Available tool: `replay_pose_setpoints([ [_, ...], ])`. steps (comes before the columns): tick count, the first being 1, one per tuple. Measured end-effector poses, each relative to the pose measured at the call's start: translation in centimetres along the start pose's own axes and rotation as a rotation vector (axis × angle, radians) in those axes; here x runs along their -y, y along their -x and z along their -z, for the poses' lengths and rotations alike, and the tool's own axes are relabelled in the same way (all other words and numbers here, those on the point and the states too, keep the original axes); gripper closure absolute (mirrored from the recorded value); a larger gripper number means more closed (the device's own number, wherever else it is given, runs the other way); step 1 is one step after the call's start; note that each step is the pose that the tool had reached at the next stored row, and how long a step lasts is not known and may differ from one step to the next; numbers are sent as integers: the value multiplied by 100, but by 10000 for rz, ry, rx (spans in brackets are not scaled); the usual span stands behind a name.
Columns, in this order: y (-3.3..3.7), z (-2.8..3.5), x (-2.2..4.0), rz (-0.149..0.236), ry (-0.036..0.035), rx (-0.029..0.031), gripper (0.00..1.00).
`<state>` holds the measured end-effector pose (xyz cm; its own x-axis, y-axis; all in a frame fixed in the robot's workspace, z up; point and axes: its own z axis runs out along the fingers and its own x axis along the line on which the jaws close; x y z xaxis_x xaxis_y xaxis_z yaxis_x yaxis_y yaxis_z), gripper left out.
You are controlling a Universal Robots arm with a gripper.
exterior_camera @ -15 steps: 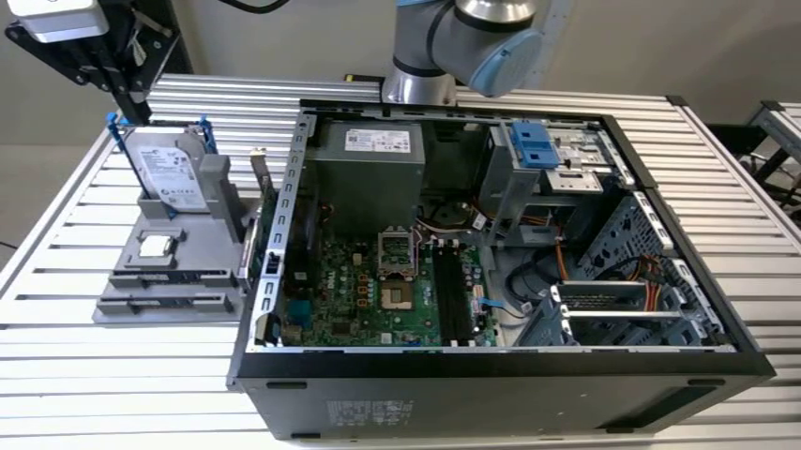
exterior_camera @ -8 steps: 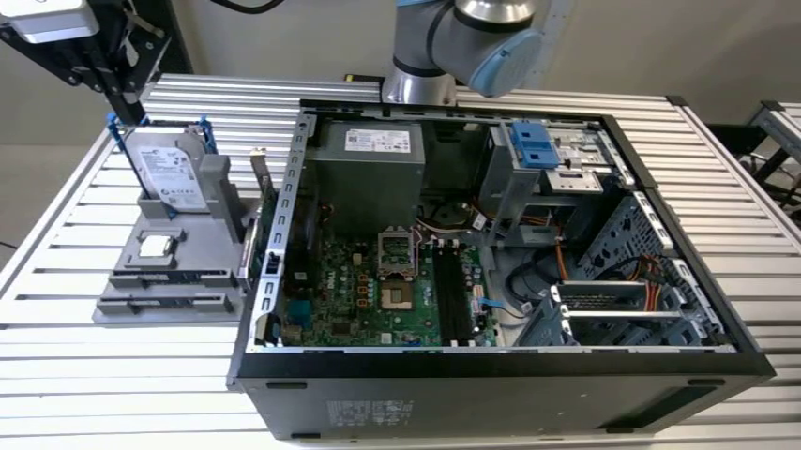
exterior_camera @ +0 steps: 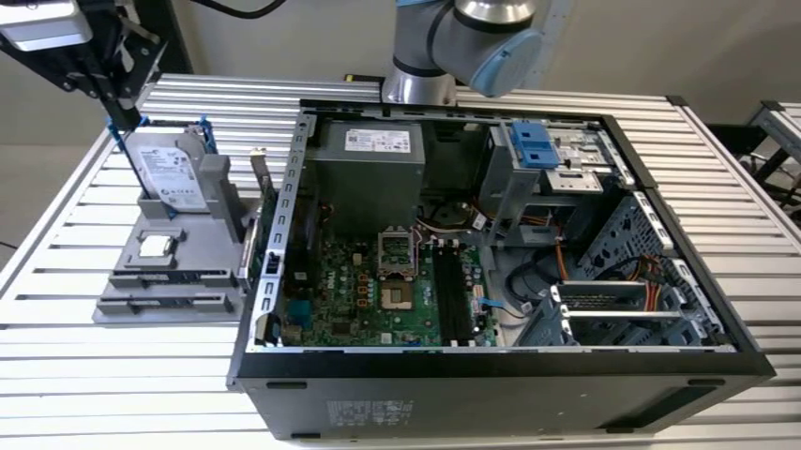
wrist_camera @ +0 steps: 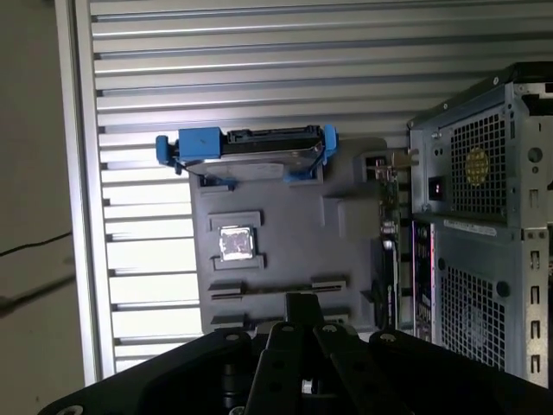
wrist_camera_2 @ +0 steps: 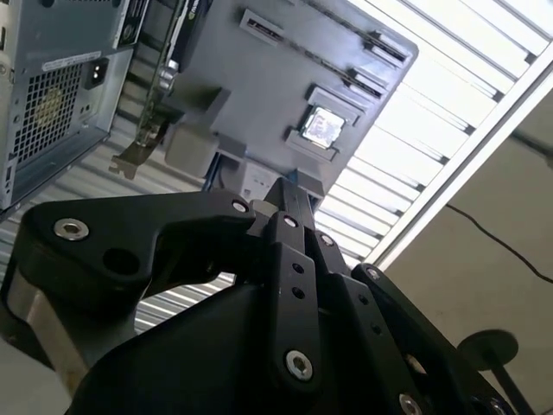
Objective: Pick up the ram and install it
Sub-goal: 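Reach for the ram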
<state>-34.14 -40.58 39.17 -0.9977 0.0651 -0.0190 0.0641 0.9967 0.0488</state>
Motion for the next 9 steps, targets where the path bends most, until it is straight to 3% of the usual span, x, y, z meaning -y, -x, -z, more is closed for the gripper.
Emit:
replay_pose_setpoints([
  [9,-3,-4,50,0,0,0,100],
])
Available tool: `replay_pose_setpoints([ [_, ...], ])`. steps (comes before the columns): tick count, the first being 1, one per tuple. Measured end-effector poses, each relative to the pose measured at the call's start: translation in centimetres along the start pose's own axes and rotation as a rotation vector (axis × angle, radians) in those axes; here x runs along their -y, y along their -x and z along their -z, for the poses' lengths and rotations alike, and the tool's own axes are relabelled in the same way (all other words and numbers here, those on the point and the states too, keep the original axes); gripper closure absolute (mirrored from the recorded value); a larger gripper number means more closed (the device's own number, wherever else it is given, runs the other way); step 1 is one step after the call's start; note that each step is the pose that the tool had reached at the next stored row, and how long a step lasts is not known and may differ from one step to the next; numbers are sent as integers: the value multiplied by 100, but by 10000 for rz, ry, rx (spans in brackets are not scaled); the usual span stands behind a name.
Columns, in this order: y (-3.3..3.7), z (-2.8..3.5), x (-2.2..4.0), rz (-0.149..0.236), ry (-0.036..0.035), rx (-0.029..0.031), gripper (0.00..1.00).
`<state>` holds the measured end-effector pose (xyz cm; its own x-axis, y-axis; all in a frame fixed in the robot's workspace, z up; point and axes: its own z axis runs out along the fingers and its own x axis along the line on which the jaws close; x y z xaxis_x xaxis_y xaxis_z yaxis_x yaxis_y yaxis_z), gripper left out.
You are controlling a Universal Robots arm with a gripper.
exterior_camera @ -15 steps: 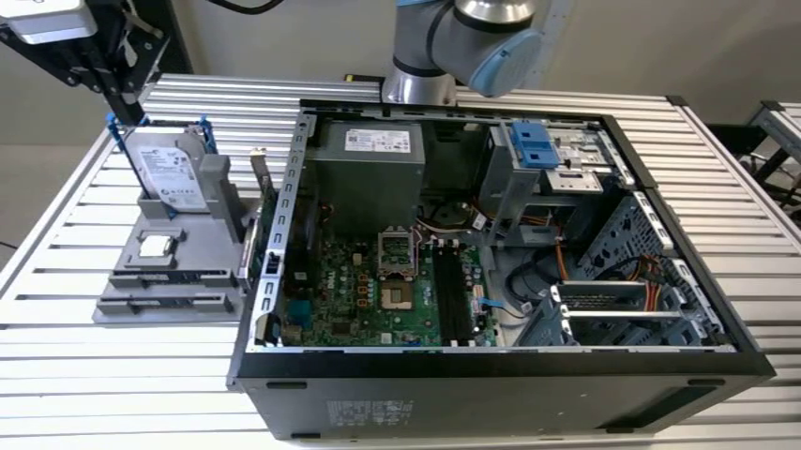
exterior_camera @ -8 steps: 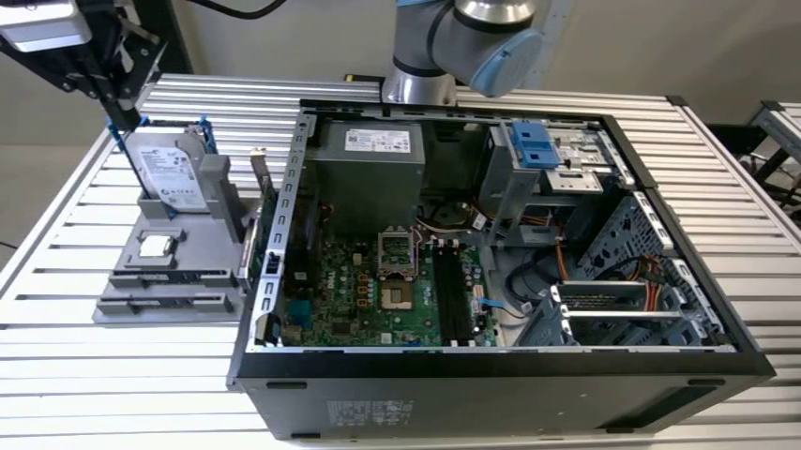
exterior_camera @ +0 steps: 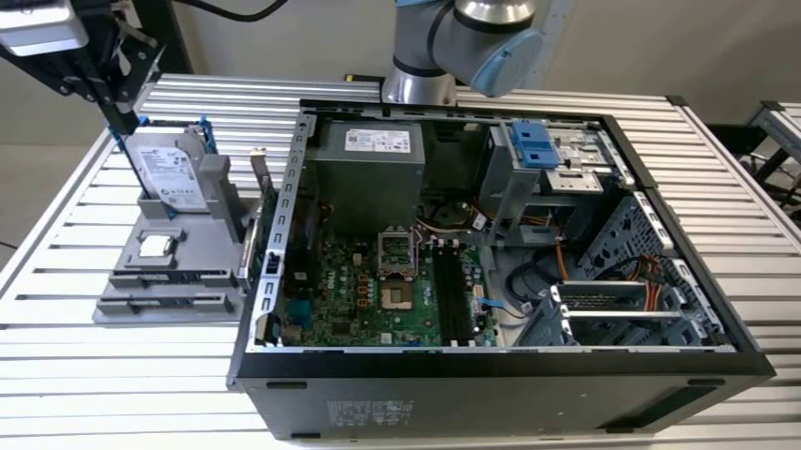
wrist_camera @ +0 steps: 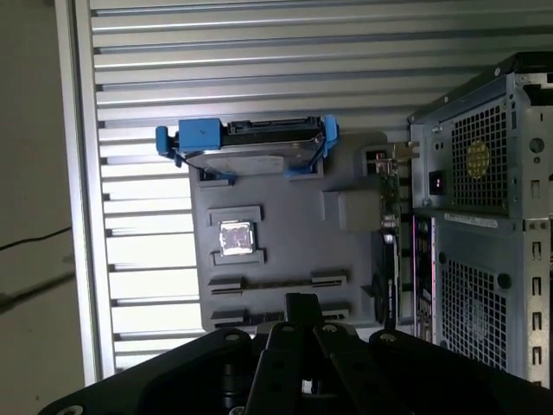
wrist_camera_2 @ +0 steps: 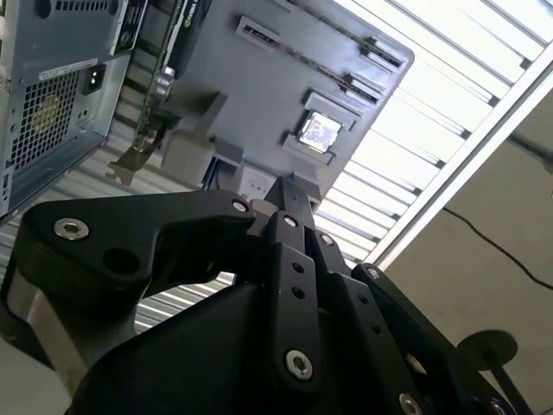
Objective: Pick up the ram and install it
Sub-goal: 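Reach for the ram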
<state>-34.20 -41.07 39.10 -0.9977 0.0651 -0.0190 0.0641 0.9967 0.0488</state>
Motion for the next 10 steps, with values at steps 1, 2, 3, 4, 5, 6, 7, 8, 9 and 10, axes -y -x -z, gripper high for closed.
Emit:
replay_pose_setpoints([
  [1,0,0,4,1,0,0,100],
  [2,-1,-1,7,0,0,-1,100],
  [3,-2,-1,10,-1,0,0,100],
  [4,-2,-1,13,0,0,0,100],
  [5,-2,-2,15,1,0,-1,100],
  [6,-3,-2,16,0,0,0,100],
  [7,-4,-3,19,0,0,0,100],
  [8,-5,-3,23,1,0,0,100],
  [9,-6,-3,25,1,-1,-1,100],
  [10,-6,-4,27,0,-1,-1,100],
])
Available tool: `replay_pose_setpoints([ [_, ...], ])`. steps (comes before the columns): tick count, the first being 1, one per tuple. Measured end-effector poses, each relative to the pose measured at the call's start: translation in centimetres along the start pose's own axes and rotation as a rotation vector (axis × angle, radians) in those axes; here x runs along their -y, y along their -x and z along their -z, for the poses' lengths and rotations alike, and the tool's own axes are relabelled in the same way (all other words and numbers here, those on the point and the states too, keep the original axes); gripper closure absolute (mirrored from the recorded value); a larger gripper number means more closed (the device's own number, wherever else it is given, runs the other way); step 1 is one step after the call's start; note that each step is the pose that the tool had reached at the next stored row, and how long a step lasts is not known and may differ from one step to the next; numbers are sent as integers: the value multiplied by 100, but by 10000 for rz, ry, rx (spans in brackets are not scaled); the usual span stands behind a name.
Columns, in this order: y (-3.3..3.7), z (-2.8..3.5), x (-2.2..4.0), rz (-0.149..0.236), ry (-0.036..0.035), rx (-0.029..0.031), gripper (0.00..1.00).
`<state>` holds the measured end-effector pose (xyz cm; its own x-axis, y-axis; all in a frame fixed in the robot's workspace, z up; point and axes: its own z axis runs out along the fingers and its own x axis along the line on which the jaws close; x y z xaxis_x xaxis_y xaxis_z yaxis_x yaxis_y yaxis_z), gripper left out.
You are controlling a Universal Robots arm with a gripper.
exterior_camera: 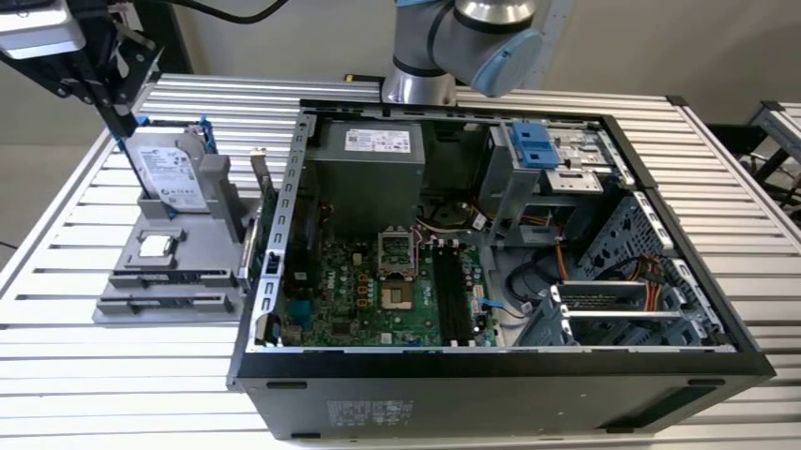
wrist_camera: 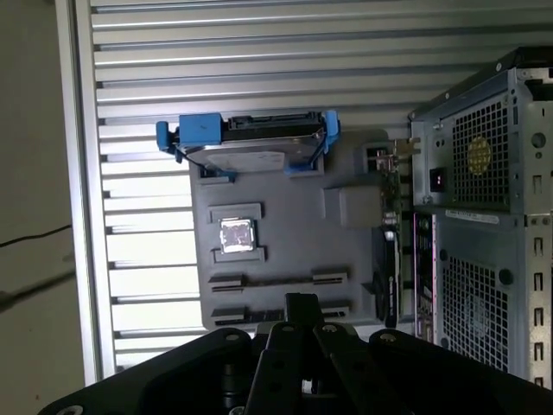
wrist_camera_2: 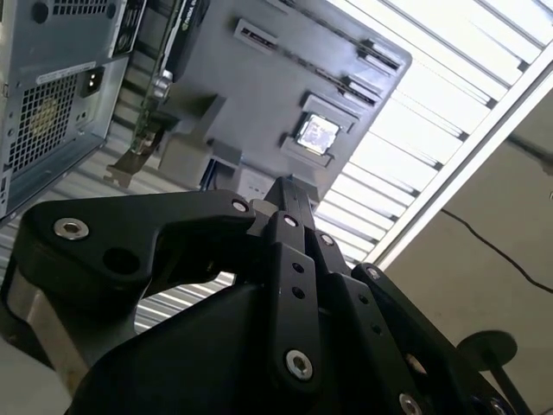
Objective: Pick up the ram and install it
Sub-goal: 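Reach for the ram, then pick up the ram and move it above insertion slot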
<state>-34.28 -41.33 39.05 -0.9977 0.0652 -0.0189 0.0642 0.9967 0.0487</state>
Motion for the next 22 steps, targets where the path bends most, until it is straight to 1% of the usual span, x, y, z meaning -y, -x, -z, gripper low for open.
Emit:
replay_pose_setpoints([
  [22,-18,-13,46,0,1,1,100],
])
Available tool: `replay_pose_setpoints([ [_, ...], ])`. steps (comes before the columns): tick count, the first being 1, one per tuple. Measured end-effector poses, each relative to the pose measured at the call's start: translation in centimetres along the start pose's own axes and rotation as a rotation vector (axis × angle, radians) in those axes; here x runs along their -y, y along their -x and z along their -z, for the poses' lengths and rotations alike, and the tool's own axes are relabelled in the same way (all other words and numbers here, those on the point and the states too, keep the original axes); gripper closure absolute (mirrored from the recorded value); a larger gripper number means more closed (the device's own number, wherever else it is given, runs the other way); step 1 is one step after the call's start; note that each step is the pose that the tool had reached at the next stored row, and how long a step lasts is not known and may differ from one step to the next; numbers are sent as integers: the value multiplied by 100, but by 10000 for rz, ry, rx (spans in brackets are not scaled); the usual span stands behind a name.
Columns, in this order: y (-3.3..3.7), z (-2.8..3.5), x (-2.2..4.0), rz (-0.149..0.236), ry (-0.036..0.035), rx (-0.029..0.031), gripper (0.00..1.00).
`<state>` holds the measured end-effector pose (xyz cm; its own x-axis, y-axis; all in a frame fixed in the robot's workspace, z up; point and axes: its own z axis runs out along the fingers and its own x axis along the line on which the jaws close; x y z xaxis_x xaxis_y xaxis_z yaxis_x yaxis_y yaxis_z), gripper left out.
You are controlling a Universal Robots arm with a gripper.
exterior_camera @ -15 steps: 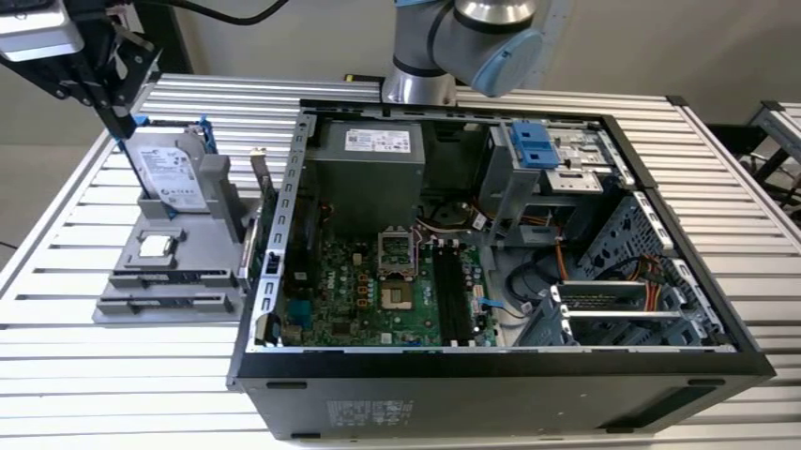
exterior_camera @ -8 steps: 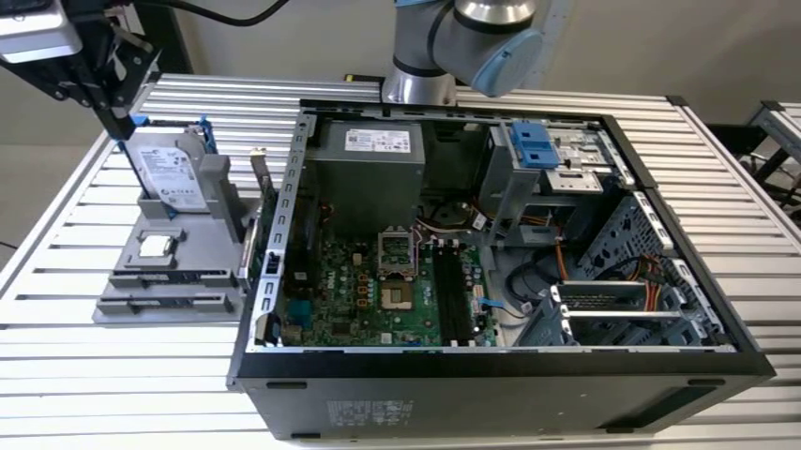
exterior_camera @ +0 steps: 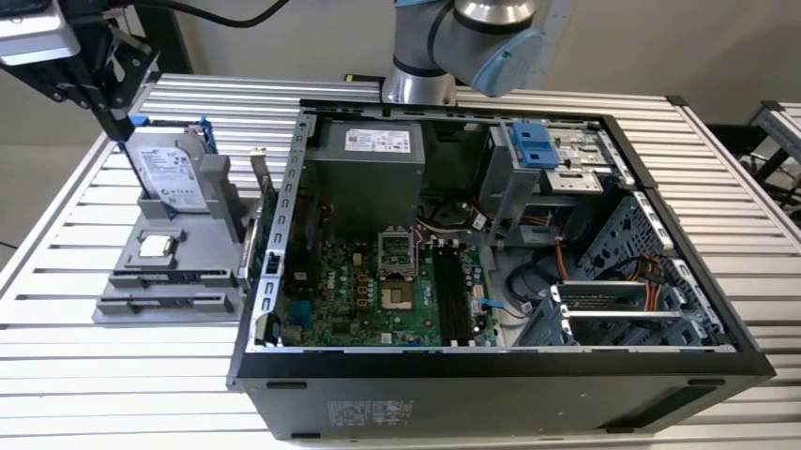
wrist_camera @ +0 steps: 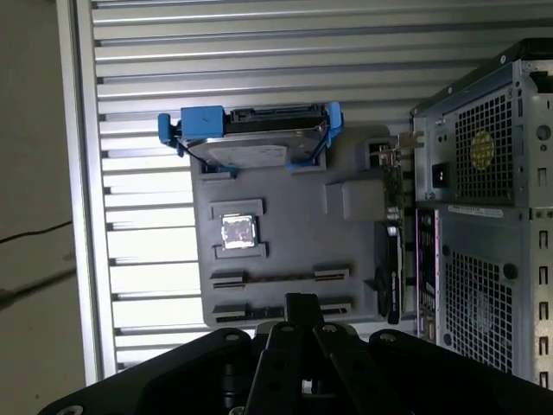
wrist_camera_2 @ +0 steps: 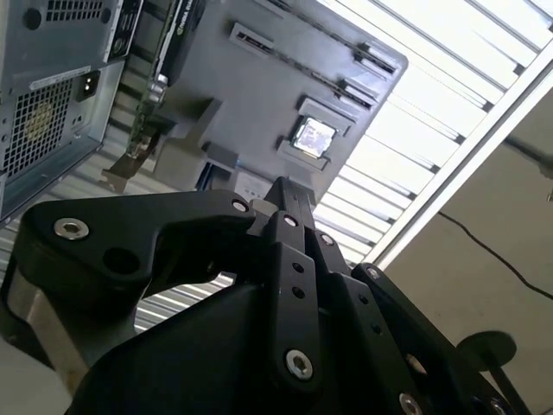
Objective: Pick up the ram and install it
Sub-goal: 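Pick up the ram and move it above insertion slot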
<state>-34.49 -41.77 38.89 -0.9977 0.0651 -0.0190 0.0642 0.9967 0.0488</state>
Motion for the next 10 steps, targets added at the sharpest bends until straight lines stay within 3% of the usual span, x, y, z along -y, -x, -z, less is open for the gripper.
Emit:
replay_pose_setpoints([
  [10,-5,-12,62,0,0,-1,100],
])
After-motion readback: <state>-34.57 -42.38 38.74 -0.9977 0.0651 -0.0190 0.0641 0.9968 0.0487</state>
